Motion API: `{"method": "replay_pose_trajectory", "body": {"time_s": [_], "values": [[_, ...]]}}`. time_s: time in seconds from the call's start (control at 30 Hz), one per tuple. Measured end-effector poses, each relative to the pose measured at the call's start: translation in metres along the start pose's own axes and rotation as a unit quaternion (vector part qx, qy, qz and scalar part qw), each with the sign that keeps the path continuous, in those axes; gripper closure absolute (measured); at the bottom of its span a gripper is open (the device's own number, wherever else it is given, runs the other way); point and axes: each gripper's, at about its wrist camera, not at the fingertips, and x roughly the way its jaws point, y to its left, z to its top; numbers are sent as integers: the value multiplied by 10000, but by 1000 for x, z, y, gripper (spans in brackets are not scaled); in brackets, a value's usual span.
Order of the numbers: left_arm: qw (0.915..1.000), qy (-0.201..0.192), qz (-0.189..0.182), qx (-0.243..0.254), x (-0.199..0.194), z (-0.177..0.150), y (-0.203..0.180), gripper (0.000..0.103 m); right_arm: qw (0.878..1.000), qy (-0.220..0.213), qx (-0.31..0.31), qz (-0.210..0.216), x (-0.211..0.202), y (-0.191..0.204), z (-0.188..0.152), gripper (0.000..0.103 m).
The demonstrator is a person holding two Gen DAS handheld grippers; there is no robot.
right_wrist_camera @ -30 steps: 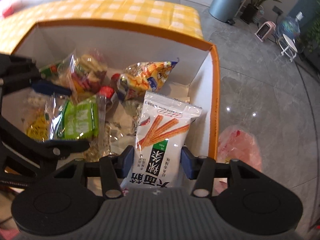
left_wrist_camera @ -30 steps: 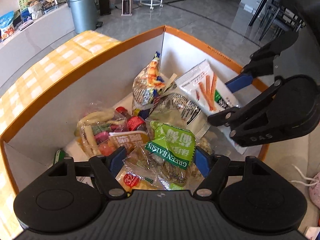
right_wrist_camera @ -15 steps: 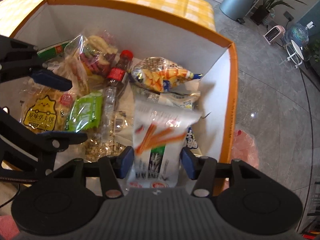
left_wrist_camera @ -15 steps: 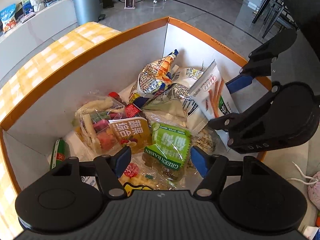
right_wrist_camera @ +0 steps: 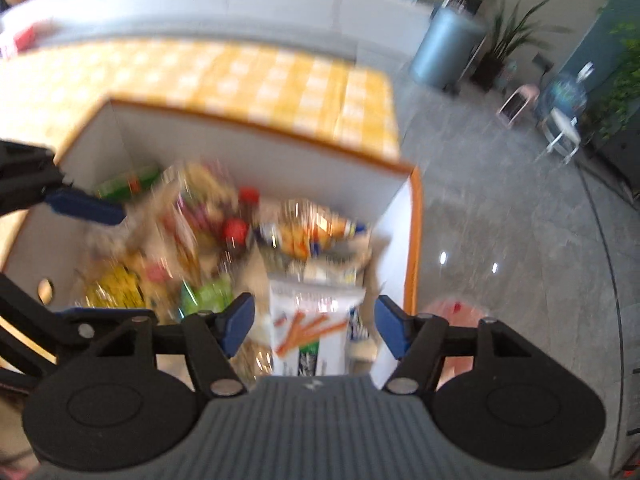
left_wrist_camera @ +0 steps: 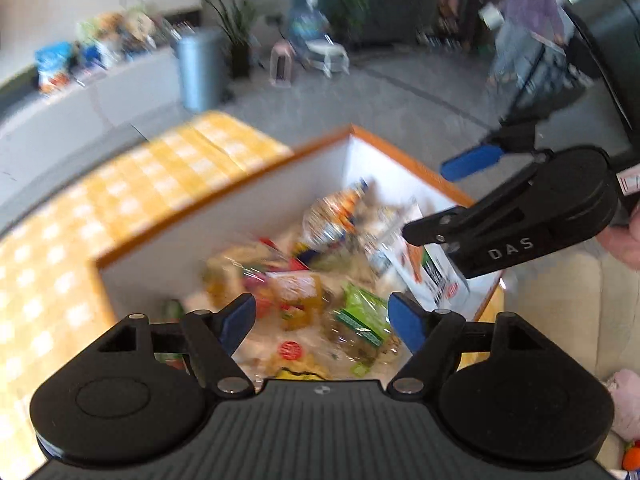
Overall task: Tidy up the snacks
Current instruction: 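Withdraw both tools from the box back over the table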
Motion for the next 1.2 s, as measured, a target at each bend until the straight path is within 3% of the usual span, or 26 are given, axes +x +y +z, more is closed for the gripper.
{"method": "replay_pose_trajectory", "body": {"time_s": [0.23,0.37,0.6,0.87,1.07,1.2], "values": [[9909,-1046,820,-227,-78,-28,4,13,9943,-1057,116,93,-62,37,-8,37],[9843,-1207,1212,-431,-109,-45,0,9,9903,-1378,155,125,-87,63,-22,37],[9764,-1457,1493,-552,-149,-79,-2,6,9854,-1505,735,317,-111,84,-52,36],[9659,-1332,1911,-1126,-143,-110,1,5,9763,-1961,913,80,-118,126,-93,36],[9612,-1028,2182,-1339,-130,-123,5,5,9781,-1843,943,-228,-102,153,-105,36],[9621,-930,2176,-1357,-126,-133,5,5,9790,-1643,1196,-179,-88,155,-107,35]]}}
